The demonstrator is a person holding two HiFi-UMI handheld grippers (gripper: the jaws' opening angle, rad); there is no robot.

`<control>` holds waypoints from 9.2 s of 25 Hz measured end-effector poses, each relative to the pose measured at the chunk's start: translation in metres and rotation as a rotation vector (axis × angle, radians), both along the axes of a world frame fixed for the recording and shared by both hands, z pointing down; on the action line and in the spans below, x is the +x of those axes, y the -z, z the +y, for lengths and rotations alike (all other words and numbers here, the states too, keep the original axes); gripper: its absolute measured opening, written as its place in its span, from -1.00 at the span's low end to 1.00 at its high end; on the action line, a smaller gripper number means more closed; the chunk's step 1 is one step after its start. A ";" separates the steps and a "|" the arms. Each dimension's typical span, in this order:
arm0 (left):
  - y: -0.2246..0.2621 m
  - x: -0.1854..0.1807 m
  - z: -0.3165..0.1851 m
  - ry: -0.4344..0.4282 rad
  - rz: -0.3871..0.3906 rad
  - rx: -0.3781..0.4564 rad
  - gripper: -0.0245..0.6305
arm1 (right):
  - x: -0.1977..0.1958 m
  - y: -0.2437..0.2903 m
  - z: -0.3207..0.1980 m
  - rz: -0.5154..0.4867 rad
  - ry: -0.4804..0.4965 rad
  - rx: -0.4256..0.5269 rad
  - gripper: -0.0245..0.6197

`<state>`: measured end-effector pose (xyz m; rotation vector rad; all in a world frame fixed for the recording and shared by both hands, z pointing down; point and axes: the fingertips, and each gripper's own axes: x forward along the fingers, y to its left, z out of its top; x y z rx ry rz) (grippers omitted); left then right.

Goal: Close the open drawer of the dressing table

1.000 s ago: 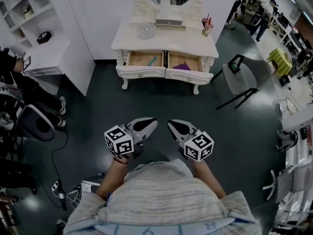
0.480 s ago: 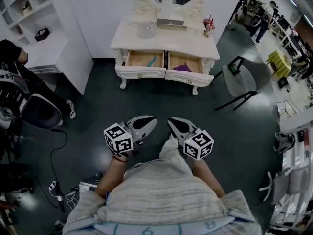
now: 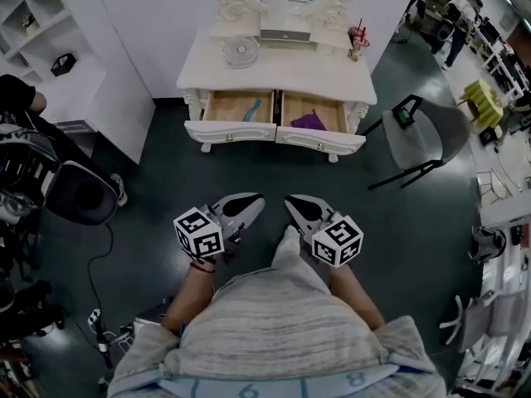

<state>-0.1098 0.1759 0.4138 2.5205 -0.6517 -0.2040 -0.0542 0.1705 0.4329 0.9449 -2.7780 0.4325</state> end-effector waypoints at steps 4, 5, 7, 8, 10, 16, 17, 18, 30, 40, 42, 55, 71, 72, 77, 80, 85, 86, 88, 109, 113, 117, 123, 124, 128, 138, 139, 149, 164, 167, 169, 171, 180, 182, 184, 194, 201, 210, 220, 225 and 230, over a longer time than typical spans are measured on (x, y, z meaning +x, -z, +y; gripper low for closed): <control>0.001 0.025 -0.037 -0.037 -0.014 -0.010 -0.87 | 0.018 -0.002 -0.040 -0.005 0.007 -0.021 -0.89; 0.002 0.031 -0.047 -0.042 -0.015 -0.010 -0.87 | 0.023 -0.001 -0.050 -0.007 0.009 -0.024 -0.89; 0.004 0.043 -0.067 -0.041 -0.019 -0.015 -0.87 | 0.032 0.001 -0.069 -0.009 0.017 -0.026 -0.89; 0.005 0.049 -0.076 -0.039 -0.021 -0.016 -0.87 | 0.037 0.003 -0.078 -0.008 0.022 -0.025 -0.89; 0.008 0.061 -0.096 -0.041 -0.027 -0.013 -0.87 | 0.047 0.005 -0.097 -0.007 0.028 -0.020 -0.89; 0.018 0.091 -0.149 -0.041 -0.031 0.010 -0.87 | 0.073 0.015 -0.150 -0.002 0.050 0.008 -0.89; 0.019 0.096 -0.158 -0.039 -0.030 0.014 -0.87 | 0.078 0.016 -0.159 0.000 0.053 0.012 -0.89; 0.019 0.100 -0.166 -0.036 -0.030 0.016 -0.87 | 0.082 0.016 -0.167 0.000 0.055 0.015 -0.89; 0.028 0.132 -0.228 -0.004 -0.016 0.037 -0.87 | 0.106 0.027 -0.227 -0.009 0.087 0.038 -0.89; 0.013 0.130 -0.242 -0.052 -0.024 -0.006 -0.87 | 0.118 0.013 -0.230 -0.010 -0.002 -0.011 -0.89; 0.012 0.132 -0.243 -0.064 -0.027 -0.011 -0.87 | 0.120 0.011 -0.230 -0.011 -0.016 -0.019 -0.89; -0.001 0.152 -0.250 -0.079 -0.036 -0.022 -0.87 | 0.132 -0.005 -0.240 -0.006 -0.025 -0.049 -0.89; -0.059 0.154 -0.273 -0.101 -0.078 -0.077 -0.87 | 0.122 -0.061 -0.264 0.024 -0.035 -0.119 -0.89; -0.063 0.153 -0.274 -0.102 -0.076 -0.084 -0.87 | 0.122 -0.065 -0.265 0.026 -0.038 -0.124 -0.89; -0.081 0.153 -0.277 -0.115 -0.076 -0.105 -0.87 | 0.122 -0.084 -0.271 0.035 -0.068 -0.146 -0.89; -0.089 0.154 -0.279 -0.121 -0.081 -0.115 -0.87 | 0.125 -0.094 -0.274 0.044 -0.083 -0.159 -0.89; -0.100 0.154 -0.286 -0.120 -0.084 -0.138 -0.87 | 0.131 -0.105 -0.284 0.046 -0.116 -0.168 -0.89; -0.102 0.154 -0.286 -0.121 -0.086 -0.141 -0.87 | 0.132 -0.107 -0.284 0.048 -0.121 -0.170 -0.89; -0.106 0.155 -0.287 -0.121 -0.087 -0.150 -0.87 | 0.133 -0.111 -0.285 0.051 -0.128 -0.178 -0.89; -0.130 0.142 -0.287 -0.104 -0.100 -0.205 -0.87 | 0.165 -0.208 -0.290 0.187 -0.268 -0.354 -0.64; -0.131 0.139 -0.287 -0.103 -0.107 -0.212 -0.87 | 0.172 -0.223 -0.294 0.207 -0.319 -0.382 -0.64; -0.132 0.137 -0.287 -0.100 -0.104 -0.216 -0.87 | 0.179 -0.239 -0.297 0.214 -0.373 -0.427 -0.64; -0.135 0.132 -0.290 -0.087 -0.105 -0.222 -0.87 | 0.185 -0.260 -0.301 0.258 -0.415 -0.480 -0.64; -0.135 0.131 -0.290 -0.084 -0.106 -0.223 -0.87 | 0.186 -0.263 -0.301 0.268 -0.423 -0.489 -0.64; -0.136 0.128 -0.291 -0.077 -0.111 -0.230 -0.87 | 0.192 -0.276 -0.306 0.296 -0.456 -0.520 -0.64; -0.144 0.122 -0.288 -0.066 -0.125 -0.253 -0.87 | 0.206 -0.304 -0.311 0.329 -0.497 -0.589 -0.64; -0.145 0.121 -0.288 -0.064 -0.126 -0.255 -0.87 | 0.206 -0.306 -0.311 0.333 -0.496 -0.591 -0.64; -0.152 0.113 -0.282 -0.057 -0.147 -0.274 -0.87 | 0.204 -0.325 -0.314 0.398 -0.497 -0.626 -0.64; -0.158 0.102 -0.284 -0.055 -0.170 -0.284 -0.87 | 0.209 -0.337 -0.331 0.528 -0.504 -0.601 -0.68; -0.158 0.102 -0.285 -0.052 -0.171 -0.285 -0.87 | 0.210 -0.337 -0.335 0.529 -0.504 -0.598 -0.68; -0.158 0.101 -0.286 -0.048 -0.169 -0.284 -0.87 | 0.211 -0.337 -0.338 0.530 -0.505 -0.598 -0.68; -0.159 0.100 -0.287 -0.040 -0.167 -0.287 -0.87 | 0.211 -0.337 -0.341 0.531 -0.505 -0.596 -0.68; -0.164 0.096 -0.287 -0.025 -0.158 -0.305 -0.87 | 0.210 -0.337 -0.359 0.528 -0.513 -0.583 -0.68; -0.165 0.096 -0.286 -0.024 -0.158 -0.308 -0.87 | 0.210 -0.336 -0.364 0.527 -0.510 -0.581 -0.68; -0.167 0.097 -0.286 -0.021 -0.158 -0.311 -0.87 | 0.211 -0.336 -0.369 0.529 -0.511 -0.580 -0.68; -0.169 0.095 -0.287 -0.011 -0.163 -0.315 -0.87 | 0.212 -0.336 -0.393 0.540 -0.507 -0.566 -0.69; -0.173 0.092 -0.286 -0.010 -0.168 -0.324 -0.87 | 0.211 -0.335 -0.406 0.533 -0.526 -0.562 -0.69; -0.176 0.090 -0.290 -0.005 -0.169 -0.333 -0.87 | 0.212 -0.334 -0.421 0.525 -0.540 -0.549 -0.69; -0.180 0.087 -0.300 0.006 -0.163 -0.338 -0.87 | 0.212 -0.335 -0.442 0.530 -0.552 -0.540 -0.68; -0.181 0.084 -0.305 0.010 -0.159 -0.342 -0.87 | 0.212 -0.334 -0.453 0.531 -0.560 -0.535 -0.68; -0.184 0.083 -0.308 0.011 -0.160 -0.344 -0.87 | 0.212 -0.335 -0.464 0.531 -0.564 -0.534 -0.68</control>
